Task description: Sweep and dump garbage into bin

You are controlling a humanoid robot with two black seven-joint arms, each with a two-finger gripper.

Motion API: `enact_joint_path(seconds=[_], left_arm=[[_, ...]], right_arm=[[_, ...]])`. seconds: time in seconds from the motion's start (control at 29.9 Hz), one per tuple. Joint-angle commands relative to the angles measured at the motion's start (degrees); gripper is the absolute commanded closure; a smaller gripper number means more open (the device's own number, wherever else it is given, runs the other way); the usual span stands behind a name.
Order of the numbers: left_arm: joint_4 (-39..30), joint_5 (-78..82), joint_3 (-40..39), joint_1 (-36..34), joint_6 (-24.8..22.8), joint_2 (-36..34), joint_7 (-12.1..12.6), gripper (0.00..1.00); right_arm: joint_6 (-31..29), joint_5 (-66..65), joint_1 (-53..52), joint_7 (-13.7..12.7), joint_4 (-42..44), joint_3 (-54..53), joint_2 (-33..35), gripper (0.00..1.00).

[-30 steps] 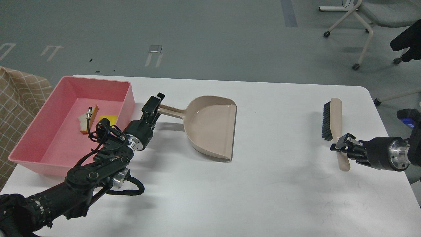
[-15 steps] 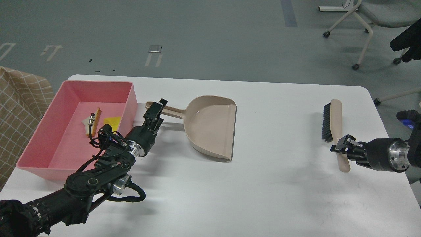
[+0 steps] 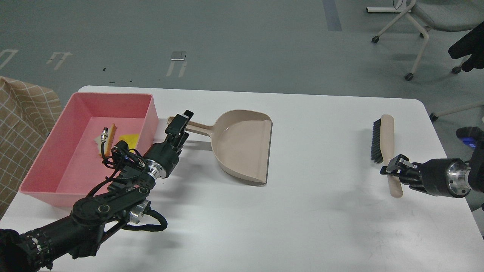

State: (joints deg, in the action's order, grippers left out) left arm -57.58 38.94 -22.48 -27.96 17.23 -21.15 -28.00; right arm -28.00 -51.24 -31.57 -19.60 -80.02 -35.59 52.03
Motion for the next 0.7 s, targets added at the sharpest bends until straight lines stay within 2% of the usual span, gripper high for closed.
enact_joint_path(seconds=[0.0, 0.07, 0.37, 0.5, 0.57, 0.64, 0.67], left_arm=[[-1.6, 0.0, 0.1, 0.1, 0.0, -1.1, 0.0, 0.03], [-2.4, 0.0, 0.1, 0.4, 0.0, -1.5, 0.0, 0.03], [-3.2, 0.0, 0.1, 1.9, 0.0, -2.1, 0.0, 0.03], [-3.9, 0.0, 0.1, 2.0, 0.1, -2.1, 0.0, 0.03], [-3.9, 0.0, 0.1, 2.0, 0.1, -2.1, 0.0, 0.03], [-4.0, 0.0, 0.1, 2.0, 0.3, -2.1, 0.0, 0.03], [-4.0, 0.0, 0.1, 2.0, 0.3, -2.1, 0.0, 0.03]], right_arm=[[0.0, 0.0, 0.0, -0.1, 0.0, 0.0, -0.4, 0.86], [0.0, 0.0, -0.1, -0.1, 0.4, 0.0, -0.9, 0.81], [0.0, 0.0, 0.0, -0.3, 0.4, 0.0, -1.1, 0.78], [0.0, 0.1, -0.1, -0.4, 0.4, 0.0, -1.2, 0.61], [0.0, 0.1, -0.1, -0.4, 0.4, 0.0, -1.2, 0.57], [0.0, 0.2, -0.2, -0.4, 0.4, 0.0, -1.2, 0.44], [0.0, 0.3, -0.2, -0.4, 0.4, 0.0, -1.2, 0.43]])
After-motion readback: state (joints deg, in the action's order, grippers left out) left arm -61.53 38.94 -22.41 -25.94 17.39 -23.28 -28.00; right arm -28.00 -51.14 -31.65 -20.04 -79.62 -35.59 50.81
